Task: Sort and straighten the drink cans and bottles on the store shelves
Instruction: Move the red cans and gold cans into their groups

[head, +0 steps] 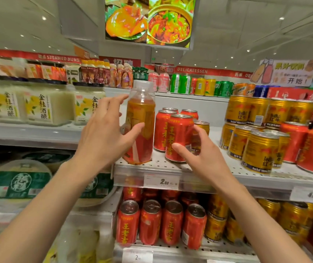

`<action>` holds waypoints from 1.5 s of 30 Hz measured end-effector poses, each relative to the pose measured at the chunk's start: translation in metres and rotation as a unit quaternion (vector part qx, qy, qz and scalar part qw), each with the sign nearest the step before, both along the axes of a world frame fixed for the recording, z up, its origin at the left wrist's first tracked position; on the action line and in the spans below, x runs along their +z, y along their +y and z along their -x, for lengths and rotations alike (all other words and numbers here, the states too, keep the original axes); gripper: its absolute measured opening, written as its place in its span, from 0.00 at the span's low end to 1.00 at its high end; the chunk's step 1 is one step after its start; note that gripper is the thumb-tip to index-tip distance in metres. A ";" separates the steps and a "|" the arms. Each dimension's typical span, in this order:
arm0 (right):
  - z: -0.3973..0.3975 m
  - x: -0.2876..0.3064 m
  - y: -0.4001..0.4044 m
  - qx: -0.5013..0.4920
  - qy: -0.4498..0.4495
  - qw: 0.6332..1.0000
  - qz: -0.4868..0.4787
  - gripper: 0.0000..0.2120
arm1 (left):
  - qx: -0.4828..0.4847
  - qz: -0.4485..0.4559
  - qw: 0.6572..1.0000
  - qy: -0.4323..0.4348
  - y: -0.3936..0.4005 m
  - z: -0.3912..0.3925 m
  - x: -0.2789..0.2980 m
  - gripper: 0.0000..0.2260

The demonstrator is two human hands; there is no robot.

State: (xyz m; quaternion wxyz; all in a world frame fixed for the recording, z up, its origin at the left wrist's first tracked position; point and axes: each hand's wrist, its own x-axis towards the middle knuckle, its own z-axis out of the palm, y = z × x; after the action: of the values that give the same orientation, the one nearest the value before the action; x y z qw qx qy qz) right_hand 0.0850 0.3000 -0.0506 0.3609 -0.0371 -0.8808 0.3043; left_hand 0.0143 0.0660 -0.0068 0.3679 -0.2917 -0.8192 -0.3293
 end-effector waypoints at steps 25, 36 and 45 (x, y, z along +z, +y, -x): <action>-0.017 0.000 0.003 0.010 0.087 0.991 0.106 0.17 | -0.169 -0.096 0.968 -0.157 0.006 -0.002 0.041 0.29; -0.052 0.013 -0.033 0.200 -0.035 0.975 0.084 0.37 | -0.232 -0.050 0.956 -0.171 0.023 -0.044 0.047 0.27; -0.072 0.004 -0.027 0.164 -0.018 0.977 0.136 0.32 | -0.303 -0.097 0.927 -0.197 0.033 -0.046 0.023 0.17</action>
State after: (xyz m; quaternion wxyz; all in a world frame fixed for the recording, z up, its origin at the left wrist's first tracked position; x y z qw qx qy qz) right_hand 0.1569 0.2730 -0.0465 0.2818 0.0537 -0.8314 0.4758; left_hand 0.0607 0.0990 0.0159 0.1084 -0.4182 -0.7117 -0.5540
